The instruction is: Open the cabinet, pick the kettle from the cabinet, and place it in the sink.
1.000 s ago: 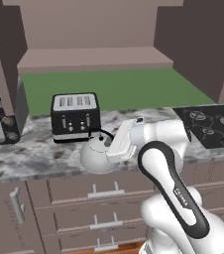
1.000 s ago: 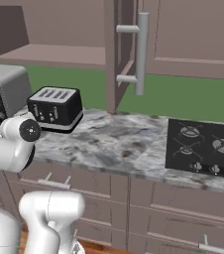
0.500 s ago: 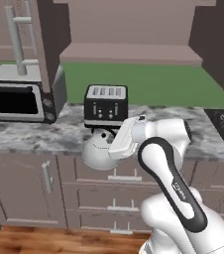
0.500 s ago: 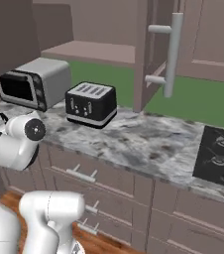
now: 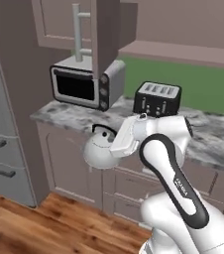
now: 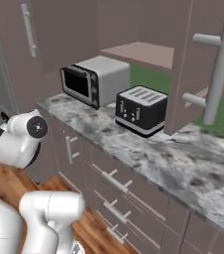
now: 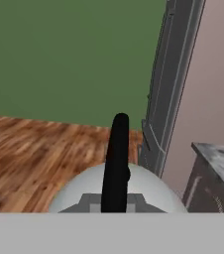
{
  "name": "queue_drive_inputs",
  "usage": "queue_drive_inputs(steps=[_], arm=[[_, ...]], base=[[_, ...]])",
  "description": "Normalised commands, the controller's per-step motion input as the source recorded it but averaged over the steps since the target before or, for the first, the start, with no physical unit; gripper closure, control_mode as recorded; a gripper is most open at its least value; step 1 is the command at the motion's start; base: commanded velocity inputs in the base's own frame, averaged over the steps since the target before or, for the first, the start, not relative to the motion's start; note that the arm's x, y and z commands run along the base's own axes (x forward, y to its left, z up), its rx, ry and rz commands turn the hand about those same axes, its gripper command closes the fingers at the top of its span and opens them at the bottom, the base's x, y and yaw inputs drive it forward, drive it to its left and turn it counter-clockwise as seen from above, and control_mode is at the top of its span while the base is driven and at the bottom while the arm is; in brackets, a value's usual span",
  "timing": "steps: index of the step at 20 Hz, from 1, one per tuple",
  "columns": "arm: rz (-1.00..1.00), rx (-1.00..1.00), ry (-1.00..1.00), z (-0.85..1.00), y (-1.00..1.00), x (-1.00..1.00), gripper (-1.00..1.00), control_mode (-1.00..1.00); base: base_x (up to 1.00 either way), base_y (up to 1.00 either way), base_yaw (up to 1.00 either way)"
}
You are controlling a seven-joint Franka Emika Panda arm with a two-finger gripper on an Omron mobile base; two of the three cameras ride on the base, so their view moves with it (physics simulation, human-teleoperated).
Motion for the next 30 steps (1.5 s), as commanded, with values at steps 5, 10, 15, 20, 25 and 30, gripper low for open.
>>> queue_drive_inputs(steps=[5,10,15,20,25,30], arm=[[0.00,0.00,0.00,0.00,0.00,0.00,1.00,1.00],[0.00,0.00,0.00,0.00,0.00,0.00,1.00,1.00],[0.00,0.00,0.00,0.00,0.00,0.00,1.00,1.00],[0.00,0.00,0.00,0.00,0.00,0.00,1.00,1.00],[0.00,0.00,0.00,0.00,0.00,0.00,1.00,1.00],[0.00,0.00,0.00,0.00,0.00,0.00,1.00,1.00]], base=[[-0.30,-0.23,0.26],[-0.29,-0.18,0.25],[-0.22,-0.11,0.95],[-0.15,-0.07,1.00],[-0.11,-0.08,0.97],[-0.04,-0.09,0.87]])
